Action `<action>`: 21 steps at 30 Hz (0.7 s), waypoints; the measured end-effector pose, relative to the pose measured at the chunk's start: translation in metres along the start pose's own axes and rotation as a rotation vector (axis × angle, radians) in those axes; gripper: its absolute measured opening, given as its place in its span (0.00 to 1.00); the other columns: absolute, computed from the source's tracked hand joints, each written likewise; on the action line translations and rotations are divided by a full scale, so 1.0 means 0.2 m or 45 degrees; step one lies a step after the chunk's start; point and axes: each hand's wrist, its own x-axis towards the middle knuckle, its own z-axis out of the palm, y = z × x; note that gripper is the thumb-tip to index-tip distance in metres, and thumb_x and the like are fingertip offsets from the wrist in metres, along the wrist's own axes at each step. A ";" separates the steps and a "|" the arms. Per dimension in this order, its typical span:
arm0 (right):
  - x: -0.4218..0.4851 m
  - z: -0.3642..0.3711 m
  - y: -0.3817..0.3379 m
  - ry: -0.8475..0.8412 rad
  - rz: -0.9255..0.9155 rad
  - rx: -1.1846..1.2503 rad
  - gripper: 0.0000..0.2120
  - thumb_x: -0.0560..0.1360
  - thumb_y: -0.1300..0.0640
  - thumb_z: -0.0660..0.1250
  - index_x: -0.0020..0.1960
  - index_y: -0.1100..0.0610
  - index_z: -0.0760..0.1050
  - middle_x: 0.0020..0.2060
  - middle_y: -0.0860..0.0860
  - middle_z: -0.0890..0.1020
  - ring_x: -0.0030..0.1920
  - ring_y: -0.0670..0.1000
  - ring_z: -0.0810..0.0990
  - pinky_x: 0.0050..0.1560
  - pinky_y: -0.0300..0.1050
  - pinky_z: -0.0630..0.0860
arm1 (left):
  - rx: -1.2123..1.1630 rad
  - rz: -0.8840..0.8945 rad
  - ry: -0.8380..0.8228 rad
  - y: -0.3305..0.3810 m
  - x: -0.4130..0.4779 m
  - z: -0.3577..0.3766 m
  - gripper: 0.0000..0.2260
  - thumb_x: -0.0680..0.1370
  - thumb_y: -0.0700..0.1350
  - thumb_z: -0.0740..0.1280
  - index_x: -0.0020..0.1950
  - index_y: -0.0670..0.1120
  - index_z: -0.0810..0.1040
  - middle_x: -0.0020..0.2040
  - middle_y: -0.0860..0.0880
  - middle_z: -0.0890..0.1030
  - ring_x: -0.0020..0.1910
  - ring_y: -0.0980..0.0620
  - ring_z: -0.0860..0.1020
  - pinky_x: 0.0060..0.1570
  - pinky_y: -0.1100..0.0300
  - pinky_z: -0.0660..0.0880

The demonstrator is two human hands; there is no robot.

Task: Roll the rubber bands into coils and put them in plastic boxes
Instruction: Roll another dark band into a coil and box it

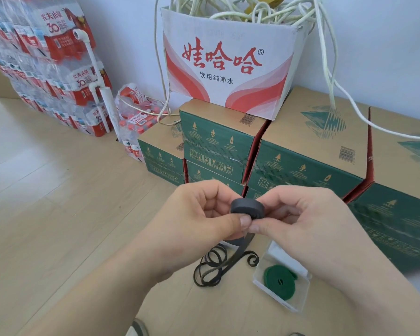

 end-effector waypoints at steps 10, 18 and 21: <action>0.01 0.06 0.03 0.072 0.058 -0.320 0.09 0.64 0.57 0.81 0.35 0.49 0.81 0.30 0.46 0.80 0.32 0.45 0.77 0.36 0.41 0.78 | 1.186 0.589 0.138 -0.06 0.01 0.03 0.08 0.73 0.51 0.71 0.51 0.57 0.81 0.36 0.55 0.75 0.34 0.56 0.70 0.31 0.57 0.72; 0.00 0.08 0.03 0.147 -0.006 -0.420 0.10 0.65 0.47 0.81 0.43 0.40 0.82 0.41 0.40 0.78 0.46 0.46 0.80 0.47 0.50 0.78 | 0.799 0.291 0.074 -0.06 0.02 -0.01 0.09 0.75 0.40 0.73 0.46 0.54 0.79 0.34 0.52 0.81 0.32 0.51 0.77 0.35 0.51 0.78; 0.02 0.07 0.04 0.075 0.004 -0.343 0.08 0.67 0.49 0.80 0.43 0.40 0.83 0.38 0.42 0.80 0.40 0.43 0.78 0.44 0.47 0.78 | 0.484 0.123 0.007 -0.04 0.01 -0.01 0.13 0.76 0.34 0.70 0.45 0.53 0.78 0.41 0.49 0.86 0.39 0.46 0.85 0.46 0.45 0.83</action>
